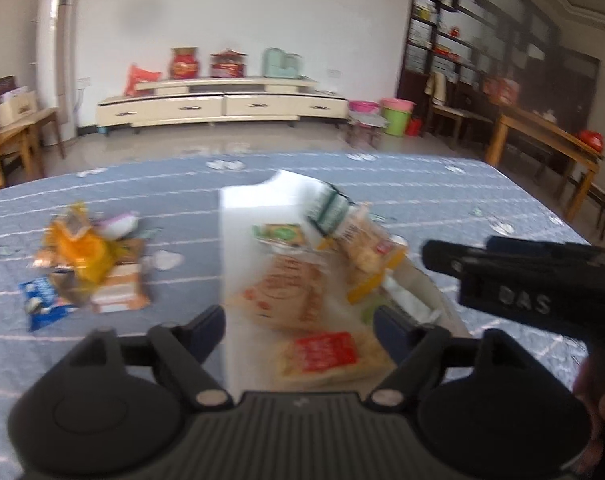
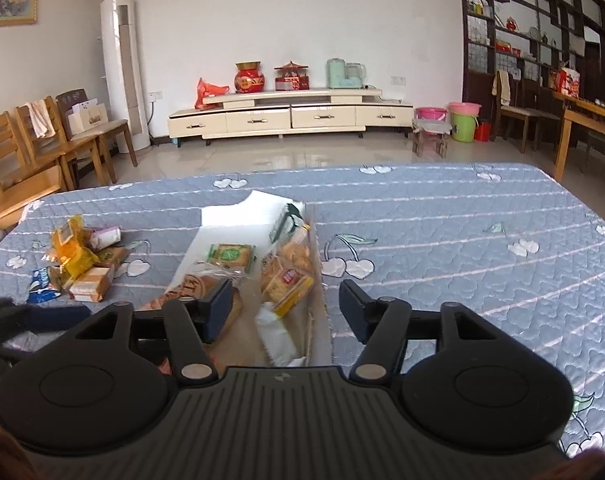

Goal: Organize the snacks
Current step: 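Release the rice cracker bag with the left gripper while the right gripper releases the green pack in the tray, then move both grippers back toward the remaining snacks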

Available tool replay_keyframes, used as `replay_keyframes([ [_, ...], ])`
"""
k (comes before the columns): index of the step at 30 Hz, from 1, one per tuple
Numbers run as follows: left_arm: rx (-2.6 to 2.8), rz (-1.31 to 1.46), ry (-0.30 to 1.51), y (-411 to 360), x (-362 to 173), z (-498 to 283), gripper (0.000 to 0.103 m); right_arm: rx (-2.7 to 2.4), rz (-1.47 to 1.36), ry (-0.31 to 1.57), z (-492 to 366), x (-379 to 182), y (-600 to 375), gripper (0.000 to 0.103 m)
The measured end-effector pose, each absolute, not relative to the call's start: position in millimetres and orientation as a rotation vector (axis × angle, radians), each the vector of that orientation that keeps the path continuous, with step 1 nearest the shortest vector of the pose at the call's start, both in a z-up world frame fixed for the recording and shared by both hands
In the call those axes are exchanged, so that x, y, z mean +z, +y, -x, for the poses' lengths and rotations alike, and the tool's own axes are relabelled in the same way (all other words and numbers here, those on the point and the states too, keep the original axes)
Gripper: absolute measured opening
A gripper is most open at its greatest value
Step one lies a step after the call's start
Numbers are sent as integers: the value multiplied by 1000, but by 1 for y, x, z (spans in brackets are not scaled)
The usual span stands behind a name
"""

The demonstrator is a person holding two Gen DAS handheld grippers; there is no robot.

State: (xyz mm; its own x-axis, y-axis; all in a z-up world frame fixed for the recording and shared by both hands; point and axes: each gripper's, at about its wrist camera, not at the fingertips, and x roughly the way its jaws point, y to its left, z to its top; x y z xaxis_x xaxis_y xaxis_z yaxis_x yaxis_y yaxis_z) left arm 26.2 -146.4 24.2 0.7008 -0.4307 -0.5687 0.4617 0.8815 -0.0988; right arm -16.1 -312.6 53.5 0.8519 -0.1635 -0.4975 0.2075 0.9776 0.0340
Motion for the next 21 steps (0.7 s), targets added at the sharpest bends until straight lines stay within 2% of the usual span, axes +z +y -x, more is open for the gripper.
replay_keyframes([
  [2, -457, -47, 610, -136, 29, -25, 94, -187, -74, 509, 17, 55, -307, 83],
  [3, -432, -55, 610, -130, 30, -25, 95, -180, -71, 508, 17, 55, -304, 84],
  [10, -305, -51, 603, -90, 35, -21, 97, -122, -52, 510, 18, 57, -282, 93],
  [21, -174, 5, 601, -35, 37, -20, 97, -25, -6, 527, 10, 60, -237, 94],
])
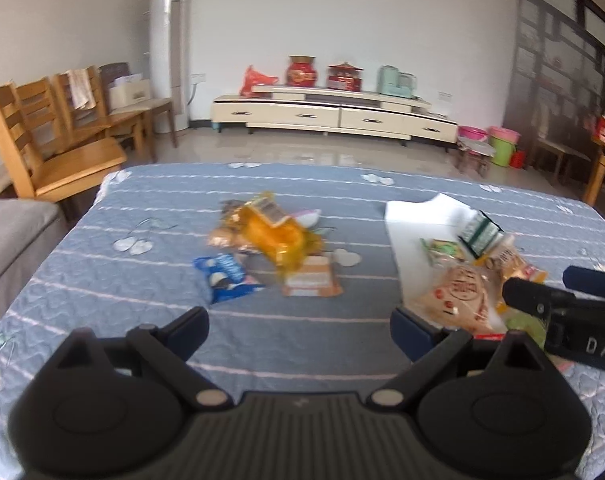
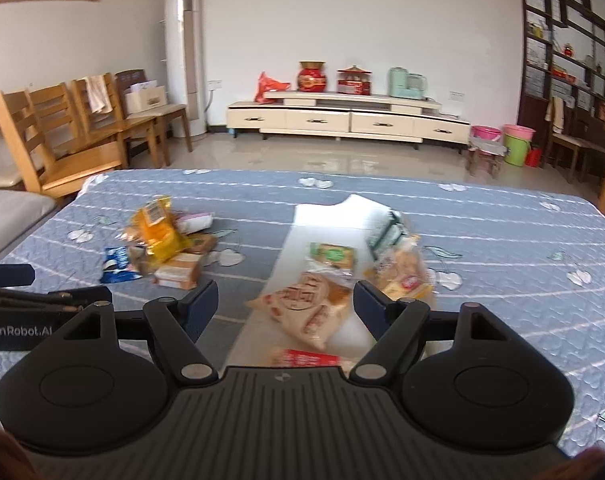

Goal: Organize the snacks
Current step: 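Move both grippers back toward the remaining snacks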

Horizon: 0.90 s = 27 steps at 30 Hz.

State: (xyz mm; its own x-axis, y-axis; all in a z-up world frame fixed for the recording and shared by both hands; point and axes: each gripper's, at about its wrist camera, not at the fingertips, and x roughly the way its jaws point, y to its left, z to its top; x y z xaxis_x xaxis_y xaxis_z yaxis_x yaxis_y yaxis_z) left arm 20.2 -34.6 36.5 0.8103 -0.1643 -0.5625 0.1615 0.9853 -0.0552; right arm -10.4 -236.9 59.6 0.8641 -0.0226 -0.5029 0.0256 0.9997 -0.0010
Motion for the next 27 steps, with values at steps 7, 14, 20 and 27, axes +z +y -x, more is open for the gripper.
replay_keyframes([
  [7, -125, 31, 609, -13, 33, -25, 97, 34, 23, 540, 4, 59, -213, 94],
  [14, -91, 51, 614, 0, 30, -32, 97, 75, 30, 559, -4, 56, -197, 94],
  [20, -63, 66, 620, 9, 25, -41, 97, 98, 30, 571, -11, 53, -190, 94],
  [27, -16, 71, 632, 15, 10, -73, 97, 107, 29, 582, -16, 49, -191, 94],
])
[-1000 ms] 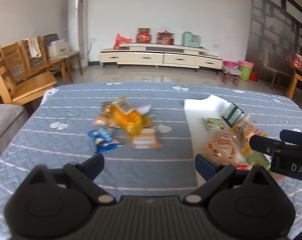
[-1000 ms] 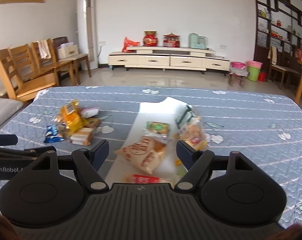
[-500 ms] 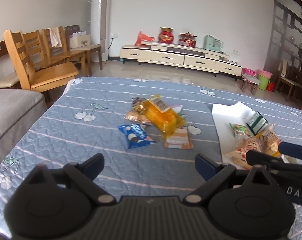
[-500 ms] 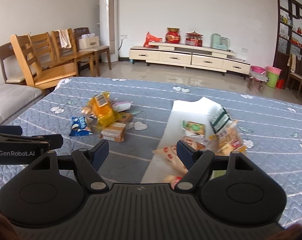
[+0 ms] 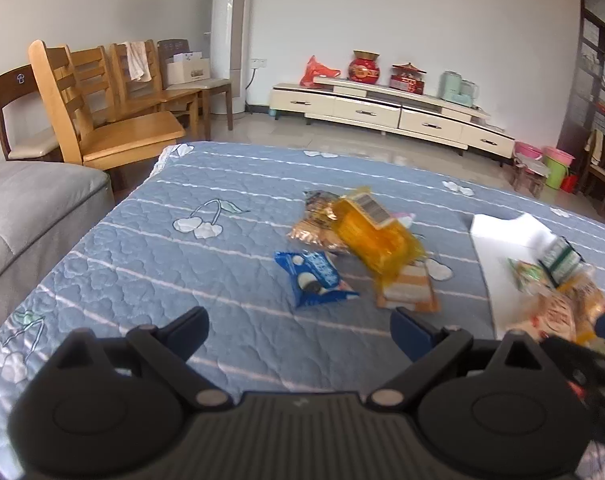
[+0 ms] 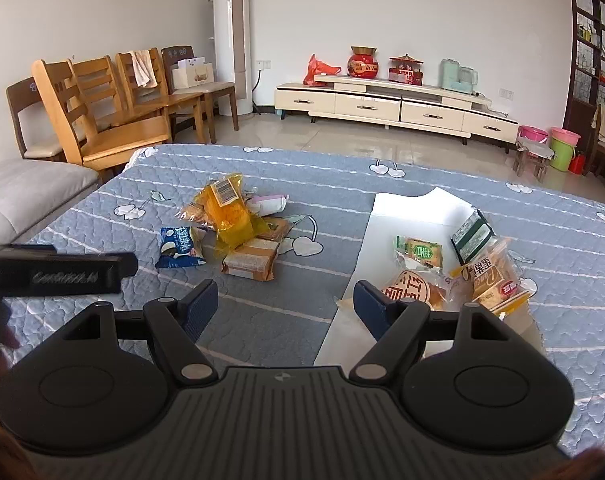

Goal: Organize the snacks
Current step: 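Move both grippers back toward the remaining snacks, then grasp the blue cookie packet with the left gripper while the right gripper grasps the yellow bread bag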

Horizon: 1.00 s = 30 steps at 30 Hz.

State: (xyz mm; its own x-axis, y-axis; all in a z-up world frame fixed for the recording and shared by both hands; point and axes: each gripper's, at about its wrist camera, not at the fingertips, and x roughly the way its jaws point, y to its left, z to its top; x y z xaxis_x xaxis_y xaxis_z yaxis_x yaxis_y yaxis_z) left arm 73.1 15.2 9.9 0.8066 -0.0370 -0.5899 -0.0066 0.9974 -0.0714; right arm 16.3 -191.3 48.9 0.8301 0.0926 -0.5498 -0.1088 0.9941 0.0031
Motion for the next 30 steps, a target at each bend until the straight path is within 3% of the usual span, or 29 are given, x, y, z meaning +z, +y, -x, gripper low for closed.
replay_keyframes([
  [16, 38, 10, 769, -1, -41, -192, 99, 116, 9, 618, -42, 33, -197, 96],
  [18, 22, 24, 772, -1, -46, -196, 90, 123, 6, 624, -50, 32, -196, 97],
  [20, -14, 22, 776, 0, -49, -198, 59, 131, 14, 620, -59, 32, -193, 101],
  [22, -20, -8, 754, -1, -49, -194, 47, 148, 26, 614, -70, 34, -188, 103],
  [30, 12, -8, 725, 29, -36, -171, 45, 259, 93, 601, -135, 35, -158, 103],
])
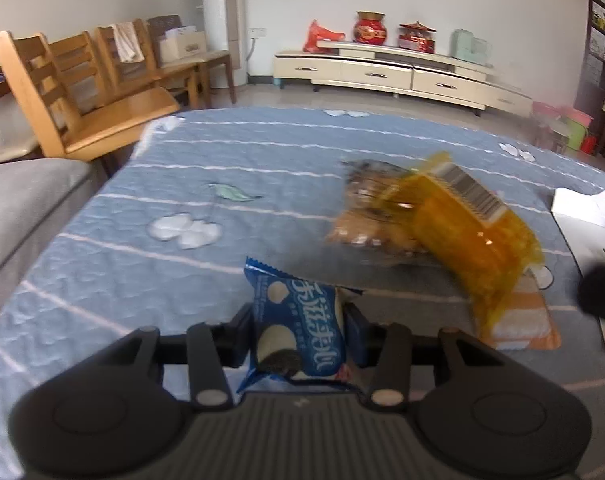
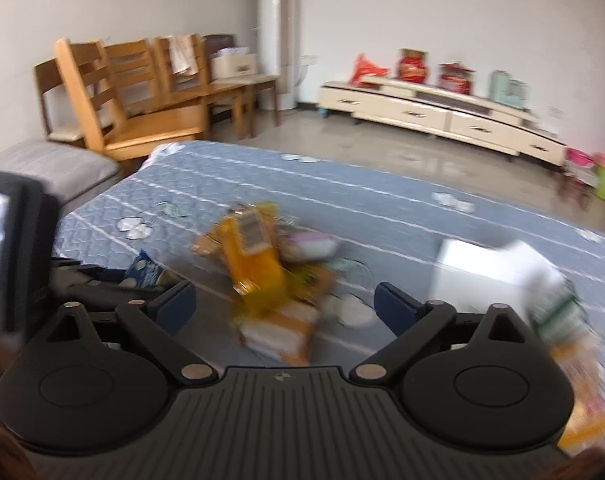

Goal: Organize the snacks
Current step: 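Grasp the blue cookie packet with the left gripper while the right gripper grasps the yellow bread bag, then carry the blue packet with the left gripper while the right gripper carries the yellow bag to the tray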

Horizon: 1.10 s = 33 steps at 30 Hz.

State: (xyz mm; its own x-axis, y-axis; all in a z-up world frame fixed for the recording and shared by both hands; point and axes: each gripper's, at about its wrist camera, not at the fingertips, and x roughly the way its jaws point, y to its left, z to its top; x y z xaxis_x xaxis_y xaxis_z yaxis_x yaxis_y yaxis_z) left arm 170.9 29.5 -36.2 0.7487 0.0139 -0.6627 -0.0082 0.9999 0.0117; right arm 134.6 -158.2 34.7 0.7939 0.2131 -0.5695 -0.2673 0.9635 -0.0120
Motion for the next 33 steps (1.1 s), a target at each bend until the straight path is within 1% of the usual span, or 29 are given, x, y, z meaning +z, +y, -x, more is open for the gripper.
replay_keyframes([
  [7, 44, 20, 683, 54, -22, -146, 44, 319, 162, 679, -206, 16, -126, 103],
  [11, 51, 28, 673, 58, -18, -142, 44, 311, 227, 735, -227, -1, -111, 103],
  [12, 51, 31, 670, 58, -18, -142, 44, 309, 233, 759, -231, -5, -109, 90],
  [13, 49, 34, 666, 58, -16, -141, 44, 306, 237, 778, -233, -9, -107, 67],
  [14, 46, 38, 664, 58, -15, -140, 44, 312, 232, 790, -233, -11, -107, 54],
  [15, 46, 40, 663, 58, -14, -139, 44, 314, 225, 799, -232, -11, -107, 46],
  [22, 44, 48, 634, 54, -1, -122, 44, 339, 166, 724, -189, 11, -119, 46],
  [33, 30, 5, 559, 38, 27, -75, 44, 310, 85, 632, -93, 46, -140, 46],
])
